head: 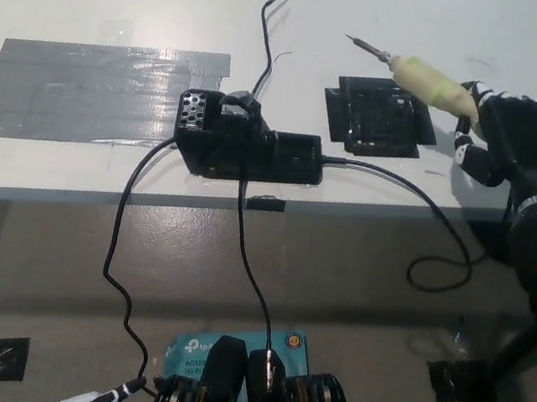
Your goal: The robot uses its right hand to grab and lift the soldering gun kept on the middle of the table and puts it in its base
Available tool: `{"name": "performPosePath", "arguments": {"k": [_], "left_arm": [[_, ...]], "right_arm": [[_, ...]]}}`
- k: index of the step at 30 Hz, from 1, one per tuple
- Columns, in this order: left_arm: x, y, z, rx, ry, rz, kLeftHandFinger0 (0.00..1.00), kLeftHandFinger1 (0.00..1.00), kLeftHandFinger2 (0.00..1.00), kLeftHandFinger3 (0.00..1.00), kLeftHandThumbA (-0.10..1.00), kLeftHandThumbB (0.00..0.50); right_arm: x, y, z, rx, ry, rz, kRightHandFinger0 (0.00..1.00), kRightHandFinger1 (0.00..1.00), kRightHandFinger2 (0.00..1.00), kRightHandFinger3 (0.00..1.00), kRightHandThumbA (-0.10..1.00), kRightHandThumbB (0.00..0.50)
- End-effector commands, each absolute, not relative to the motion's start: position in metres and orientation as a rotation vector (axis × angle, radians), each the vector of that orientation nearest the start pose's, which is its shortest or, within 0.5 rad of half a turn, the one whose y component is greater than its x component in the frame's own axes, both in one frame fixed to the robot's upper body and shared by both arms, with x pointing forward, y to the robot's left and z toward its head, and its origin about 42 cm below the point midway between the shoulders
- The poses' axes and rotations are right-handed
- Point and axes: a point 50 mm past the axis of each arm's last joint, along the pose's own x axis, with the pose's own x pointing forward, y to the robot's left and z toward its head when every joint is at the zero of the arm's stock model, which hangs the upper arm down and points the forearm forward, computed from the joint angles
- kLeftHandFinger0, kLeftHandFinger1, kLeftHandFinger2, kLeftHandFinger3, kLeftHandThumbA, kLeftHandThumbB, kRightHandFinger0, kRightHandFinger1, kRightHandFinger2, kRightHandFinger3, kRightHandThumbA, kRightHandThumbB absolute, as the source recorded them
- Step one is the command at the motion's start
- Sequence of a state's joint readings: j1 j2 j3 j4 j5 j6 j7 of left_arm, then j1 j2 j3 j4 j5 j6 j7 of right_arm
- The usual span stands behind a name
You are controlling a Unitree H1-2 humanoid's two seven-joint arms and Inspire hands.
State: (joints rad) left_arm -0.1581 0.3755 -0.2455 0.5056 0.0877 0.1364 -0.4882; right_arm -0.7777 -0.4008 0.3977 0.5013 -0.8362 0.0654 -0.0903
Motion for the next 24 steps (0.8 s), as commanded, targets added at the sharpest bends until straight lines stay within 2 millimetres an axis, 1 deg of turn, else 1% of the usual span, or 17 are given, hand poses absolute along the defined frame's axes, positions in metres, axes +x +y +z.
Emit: {"name": "performPosePath", "arguments": {"k": [1,3,5,7,10,11,12,13,14,15,16,17,18,21,22,23,24], "left_arm": [[0.302,0.310,0.010,0.416,0.597,-0.592,0.00,0.01,0.11,0.15,1.00,0.500],[0.304,0.313,0.011,0.421,0.599,-0.589,0.00,0.00,0.10,0.16,1.00,0.500],[0.304,0.315,0.011,0.422,0.596,-0.584,0.00,0.00,0.09,0.15,1.00,0.500],[0.304,0.316,0.010,0.418,0.598,-0.583,0.00,0.00,0.09,0.14,1.00,0.500],[0.304,0.317,0.012,0.430,0.597,-0.582,0.00,0.00,0.08,0.13,1.00,0.500],[0.304,0.317,0.012,0.434,0.600,-0.580,0.00,0.00,0.08,0.13,1.00,0.500],[0.304,0.317,0.012,0.434,0.604,-0.582,0.00,0.00,0.10,0.14,1.00,0.500],[0.304,0.317,0.012,0.434,0.604,-0.582,0.00,0.00,0.10,0.15,1.00,0.500],[0.304,0.318,0.012,0.440,0.603,-0.584,0.00,0.00,0.11,0.17,1.00,0.500],[0.304,0.317,0.013,0.443,0.605,-0.588,0.00,0.00,0.12,0.18,1.00,0.500],[0.305,0.317,0.013,0.445,0.607,-0.590,0.00,0.00,0.12,0.19,1.00,0.500],[0.305,0.317,0.013,0.441,0.606,-0.591,0.00,0.00,0.12,0.18,1.00,0.500],[0.305,0.317,0.013,0.439,0.606,-0.591,0.00,0.00,0.12,0.18,1.00,0.500],[0.306,0.317,0.011,0.446,0.606,-0.592,0.00,0.00,0.12,0.21,1.00,0.500],[0.306,0.317,0.011,0.447,0.606,-0.592,0.00,0.00,0.12,0.21,1.00,0.500],[0.306,0.316,0.012,0.447,0.608,-0.590,0.00,0.00,0.12,0.20,1.00,0.500],[0.306,0.316,0.012,0.447,0.608,-0.591,0.00,0.00,0.12,0.20,1.00,0.500]], "right_arm": [[0.505,-0.237,0.312,-1.417,-0.635,0.066,0.00,0.12,0.48,0.42,-0.10,0.186],[0.505,-0.234,0.316,-1.414,-0.658,0.085,0.00,0.11,0.45,0.36,-0.10,0.192],[0.502,-0.232,0.320,-1.401,-0.664,0.132,0.00,0.09,0.41,0.33,-0.10,0.139],[0.500,-0.231,0.322,-1.399,-0.691,0.176,0.00,0.08,0.41,0.32,-0.10,0.144],[0.498,-0.228,0.324,-1.421,-0.681,0.246,0.00,0.13,0.44,0.35,-0.10,0.042],[0.497,-0.226,0.325,-1.409,-0.697,0.262,0.00,0.13,0.42,0.33,-0.10,0.030],[0.496,-0.226,0.325,-1.412,-0.703,0.276,0.00,0.14,0.44,0.38,-0.10,0.045],[0.496,-0.226,0.326,-1.412,-0.703,0.278,0.00,0.12,0.39,0.32,-0.10,0.012],[0.495,-0.225,0.327,-1.424,-0.711,0.287,0.06,0.20,0.43,0.45,-0.10,0.067],[0.494,-0.225,0.328,-1.413,-0.737,0.285,0.01,0.12,0.31,0.35,-0.10,0.072],[0.494,-0.225,0.328,-1.406,-0.748,0.286,0.00,0.05,0.21,0.29,-0.10,0.074],[0.492,-0.225,0.330,-1.409,-0.754,0.292,0.00,0.00,0.15,0.16,-0.10,0.039],[0.493,-0.225,0.330,-1.413,-0.761,0.297,0.00,0.00,0.14,0.15,-0.10,0.042],[0.493,-0.225,0.332,-1.425,-0.747,0.311,0.00,0.02,0.20,0.25,-0.10,0.074],[0.493,-0.225,0.332,-1.425,-0.748,0.312,0.00,0.04,0.23,0.33,-0.10,0.093],[0.492,-0.224,0.334,-1.429,-0.751,0.317,0.00,0.02,0.20,0.38,-0.10,0.097],[0.492,-0.223,0.334,-1.433,-0.753,0.321,0.00,0.00,0.16,0.40,-0.10,0.097]]}}
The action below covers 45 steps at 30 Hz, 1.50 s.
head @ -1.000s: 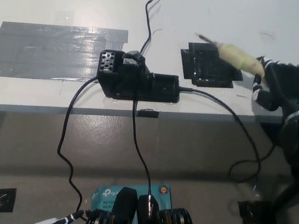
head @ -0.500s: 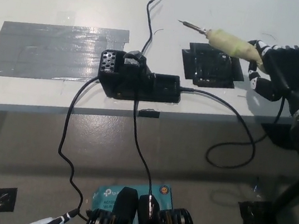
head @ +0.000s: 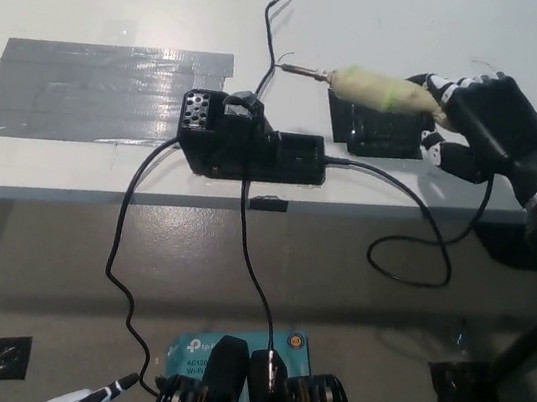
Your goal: The robot uses its right hand to grab and lift the soldering gun kept on the middle of the table and puts it in its base
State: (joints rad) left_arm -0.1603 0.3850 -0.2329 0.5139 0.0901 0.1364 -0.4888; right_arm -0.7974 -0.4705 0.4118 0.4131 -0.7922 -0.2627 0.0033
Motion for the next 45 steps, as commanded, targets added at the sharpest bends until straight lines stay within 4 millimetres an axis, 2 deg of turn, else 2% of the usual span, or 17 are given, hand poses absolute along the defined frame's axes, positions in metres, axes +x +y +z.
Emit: {"name": "performPosePath", "arguments": {"k": [1,4,8,12,14,16,19,22,23,28,29,30,34,36,41,42,45], "left_arm": [[0.305,0.316,0.012,0.451,0.604,-0.593,0.00,0.01,0.13,0.19,1.00,0.500],[0.304,0.317,0.013,0.462,0.605,-0.593,0.00,0.00,0.13,0.21,1.00,0.500],[0.304,0.317,0.014,0.466,0.603,-0.592,0.00,0.00,0.13,0.19,1.00,0.500],[0.306,0.317,0.016,0.455,0.604,-0.587,0.00,0.00,0.12,0.22,1.00,0.500],[0.304,0.317,0.016,0.448,0.606,-0.584,0.00,0.00,0.13,0.21,1.00,0.500],[0.303,0.317,0.016,0.447,0.604,-0.587,0.00,0.00,0.15,0.19,1.00,0.500],[0.303,0.317,0.015,0.456,0.600,-0.592,0.00,0.01,0.13,0.18,1.00,0.500],[0.303,0.316,0.015,0.453,0.598,-0.598,0.00,0.00,0.12,0.21,1.00,0.500],[0.304,0.316,0.016,0.452,0.597,-0.598,0.00,0.00,0.12,0.21,1.00,0.500],[0.305,0.315,0.018,0.460,0.598,-0.594,0.00,0.00,0.12,0.21,1.00,0.500],[0.305,0.315,0.017,0.460,0.596,-0.599,0.00,0.01,0.13,0.22,1.00,0.500],[0.305,0.315,0.017,0.461,0.596,-0.601,0.00,0.01,0.13,0.21,1.00,0.500],[0.304,0.314,0.018,0.480,0.591,-0.606,0.00,0.02,0.14,0.23,1.00,0.500],[0.305,0.314,0.017,0.479,0.591,-0.605,0.00,0.01,0.14,0.23,1.00,0.500],[0.301,0.312,0.015,0.474,0.602,-0.613,0.00,0.01,0.14,0.23,1.00,0.500],[0.300,0.312,0.015,0.472,0.605,-0.618,0.00,0.01,0.14,0.23,1.00,0.500],[0.299,0.310,0.014,0.475,0.603,-0.629,0.00,0.00,0.14,0.23,1.00,0.500]], "right_arm": [[0.493,-0.222,0.335,-1.447,-0.764,0.330,0.00,0.00,0.16,0.44,-0.10,0.110],[0.495,-0.221,0.335,-1.469,-0.764,0.348,0.00,0.00,0.21,0.51,-0.10,0.110],[0.498,-0.219,0.336,-1.530,-0.773,0.364,0.00,0.00,0.06,0.48,-0.10,0.141],[0.502,-0.213,0.345,-1.600,-0.768,0.384,0.00,0.00,0.12,0.47,-0.10,0.092],[0.503,-0.211,0.346,-1.631,-0.770,0.391,0.00,0.00,0.05,0.44,-0.10,0.078],[0.503,-0.208,0.349,-1.640,-0.736,0.394,0.00,0.00,0.04,0.55,-0.10,0.061],[0.505,-0.205,0.355,-1.679,-0.720,0.410,0.00,0.01,0.20,0.55,-0.10,0.042],[0.510,-0.205,0.356,-1.731,-0.792,0.420,0.00,0.00,0.20,0.46,-0.10,0.081],[0.511,-0.206,0.355,-1.724,-0.816,0.423,0.00,0.00,0.12,0.40,-0.10,0.112],[0.514,-0.210,0.349,-1.737,-0.842,0.433,0.00,0.00,0.00,0.30,-0.10,0.116],[0.513,-0.211,0.349,-1.731,-0.840,0.431,0.00,0.00,0.09,0.31,-0.10,0.113],[0.512,-0.211,0.349,-1.725,-0.838,0.432,0.00,0.00,0.06,0.29,-0.10,0.108],[0.514,-0.210,0.351,-1.741,-0.747,0.433,0.00,0.00,0.10,0.49,-0.10,0.045],[0.516,-0.209,0.354,-1.792,-0.715,0.427,0.00,0.00,0.04,0.45,-0.10,0.000],[0.514,-0.208,0.352,-1.782,-0.689,0.424,0.00,0.00,0.03,0.32,-0.07,0.000],[0.514,-0.208,0.350,-1.785,-0.661,0.438,0.00,0.03,0.11,0.45,-0.10,0.000],[0.515,-0.212,0.343,-1.757,-0.677,0.429,0.00,0.00,0.10,0.52,-0.10,0.026]]}}
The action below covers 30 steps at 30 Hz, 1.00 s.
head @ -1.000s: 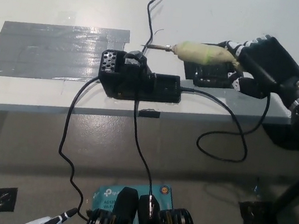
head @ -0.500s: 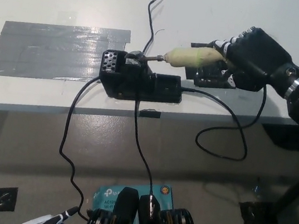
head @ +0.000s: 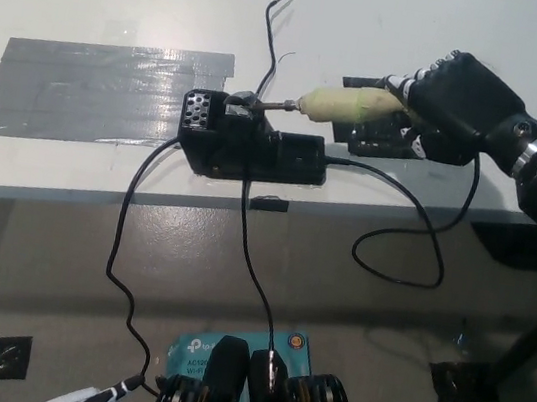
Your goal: The robot uses its right hand to grab and lift the soldering gun kept on the middle of the table and puts it in its base
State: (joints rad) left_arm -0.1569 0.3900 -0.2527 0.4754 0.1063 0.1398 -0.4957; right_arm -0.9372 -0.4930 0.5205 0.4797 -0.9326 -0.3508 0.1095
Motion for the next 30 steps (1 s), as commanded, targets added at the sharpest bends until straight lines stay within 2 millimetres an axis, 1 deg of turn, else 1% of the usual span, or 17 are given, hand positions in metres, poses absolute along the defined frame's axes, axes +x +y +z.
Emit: {"name": "performPosePath", "arguments": {"k": [1,2,5,6,8,11,12,13,14,15,17,19,21,24,26,27,30], "left_arm": [[0.300,0.310,0.014,0.472,0.600,-0.631,0.00,0.00,0.14,0.21,1.00,0.500],[0.301,0.309,0.015,0.466,0.598,-0.629,0.00,0.00,0.12,0.20,1.00,0.500],[0.299,0.310,0.014,0.454,0.598,-0.621,0.00,0.00,0.09,0.19,1.00,0.500],[0.298,0.309,0.014,0.456,0.601,-0.626,0.00,0.00,0.12,0.20,1.00,0.500],[0.296,0.309,0.013,0.453,0.600,-0.631,0.00,0.00,0.13,0.20,1.00,0.500],[0.296,0.307,0.013,0.460,0.604,-0.637,0.00,0.01,0.13,0.23,1.00,0.500],[0.295,0.306,0.014,0.454,0.608,-0.633,0.00,0.03,0.15,0.21,1.00,0.500],[0.295,0.307,0.015,0.453,0.607,-0.632,0.00,0.03,0.15,0.21,1.00,0.500],[0.295,0.306,0.016,0.451,0.606,-0.631,0.00,0.03,0.15,0.21,1.00,0.500],[0.296,0.306,0.016,0.448,0.604,-0.628,0.00,0.01,0.15,0.21,1.00,0.500],[0.297,0.306,0.016,0.443,0.602,-0.629,0.00,0.00,0.14,0.21,1.00,0.500],[0.297,0.305,0.015,0.445,0.602,-0.627,0.00,0.00,0.14,0.22,1.00,0.500],[0.296,0.305,0.015,0.459,0.598,-0.633,0.00,0.00,0.15,0.24,1.00,0.500],[0.296,0.305,0.016,0.460,0.598,-0.634,0.00,0.00,0.15,0.24,1.00,0.500],[0.295,0.304,0.016,0.465,0.597,-0.636,0.00,0.00,0.15,0.24,1.00,0.500],[0.295,0.304,0.016,0.469,0.593,-0.636,0.00,0.00,0.15,0.24,1.00,0.500],[0.295,0.302,0.017,0.461,0.590,-0.640,0.00,0.00,0.15,0.23,1.00,0.500]], "right_arm": [[0.514,-0.212,0.344,-1.764,-0.692,0.429,0.00,0.00,0.09,0.47,-0.10,0.039],[0.513,-0.211,0.345,-1.771,-0.696,0.430,0.00,0.00,0.18,0.48,-0.10,0.040],[0.513,-0.206,0.344,-1.788,-0.737,0.439,0.00,0.00,0.03,0.32,-0.10,0.068],[0.511,-0.204,0.344,-1.783,-0.750,0.436,0.00,0.00,0.00,0.27,-0.10,0.023],[0.510,-0.203,0.341,-1.780,-0.756,0.445,0.00,0.00,0.12,0.20,-0.10,0.004],[0.511,-0.200,0.338,-1.787,-0.719,0.459,0.00,0.01,0.35,0.24,-0.09,0.003],[0.516,-0.195,0.332,-1.808,-0.646,0.475,0.00,0.02,0.37,0.48,-0.01,0.001],[0.516,-0.194,0.332,-1.809,-0.639,0.476,0.00,0.02,0.38,0.49,-0.01,0.000],[0.515,-0.192,0.333,-1.812,-0.649,0.479,0.00,0.04,0.40,0.47,-0.02,0.002],[0.515,-0.190,0.332,-1.769,-0.693,0.496,0.00,0.04,0.38,0.36,-0.08,0.075],[0.514,-0.188,0.331,-1.749,-0.724,0.504,0.00,0.06,0.42,0.22,-0.10,0.112],[0.516,-0.185,0.327,-1.771,-0.728,0.510,0.00,0.14,0.53,0.14,-0.10,0.040],[0.519,-0.181,0.320,-1.795,-0.725,0.513,0.00,0.22,0.64,0.21,-0.10,0.006],[0.523,-0.177,0.313,-1.812,-0.803,0.506,0.00,0.21,0.64,0.27,-0.10,0.001],[0.523,-0.171,0.312,-1.802,-0.734,0.530,0.00,0.31,0.74,0.34,0.03,0.000],[0.524,-0.165,0.310,-1.786,-0.723,0.542,0.00,0.33,0.73,0.37,-0.05,0.000],[0.525,-0.161,0.309,-1.772,-0.727,0.539,0.02,0.39,0.76,0.61,-0.02,0.000]]}}
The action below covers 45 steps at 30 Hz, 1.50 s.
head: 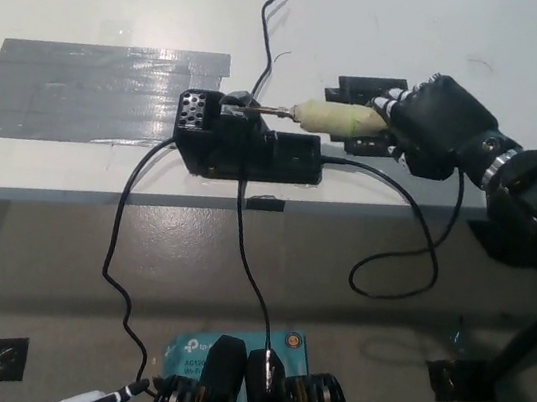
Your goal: The robot uses its right hand to grab and lift the soldering gun kept on the middle of the table and puts it in its base
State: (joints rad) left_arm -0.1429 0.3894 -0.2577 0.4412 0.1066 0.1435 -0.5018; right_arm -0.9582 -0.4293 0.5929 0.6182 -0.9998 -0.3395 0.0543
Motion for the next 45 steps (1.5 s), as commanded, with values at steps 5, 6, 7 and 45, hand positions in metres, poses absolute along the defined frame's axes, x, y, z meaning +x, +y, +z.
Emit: {"name": "performPosePath", "arguments": {"k": [5,6,7,45], "left_arm": [[0.295,0.299,0.016,0.470,0.592,-0.640,0.00,0.00,0.15,0.22,1.00,0.500],[0.295,0.299,0.015,0.461,0.591,-0.641,0.00,0.00,0.16,0.22,1.00,0.500],[0.294,0.299,0.014,0.457,0.594,-0.639,0.00,0.00,0.16,0.22,1.00,0.500],[0.280,0.306,0.003,0.419,0.627,-0.620,0.00,0.00,0.11,0.22,1.00,0.500]], "right_arm": [[0.525,-0.151,0.311,-1.758,-0.795,0.528,0.00,0.15,0.50,0.45,-0.09,0.000],[0.527,-0.149,0.313,-1.765,-0.799,0.520,0.00,0.13,0.50,0.42,-0.10,0.008],[0.527,-0.148,0.313,-1.768,-0.802,0.519,0.00,0.13,0.51,0.40,-0.10,0.000],[0.522,-0.183,0.351,-1.729,-0.637,0.383,0.00,0.20,0.57,0.19,-0.10,0.051]]}}
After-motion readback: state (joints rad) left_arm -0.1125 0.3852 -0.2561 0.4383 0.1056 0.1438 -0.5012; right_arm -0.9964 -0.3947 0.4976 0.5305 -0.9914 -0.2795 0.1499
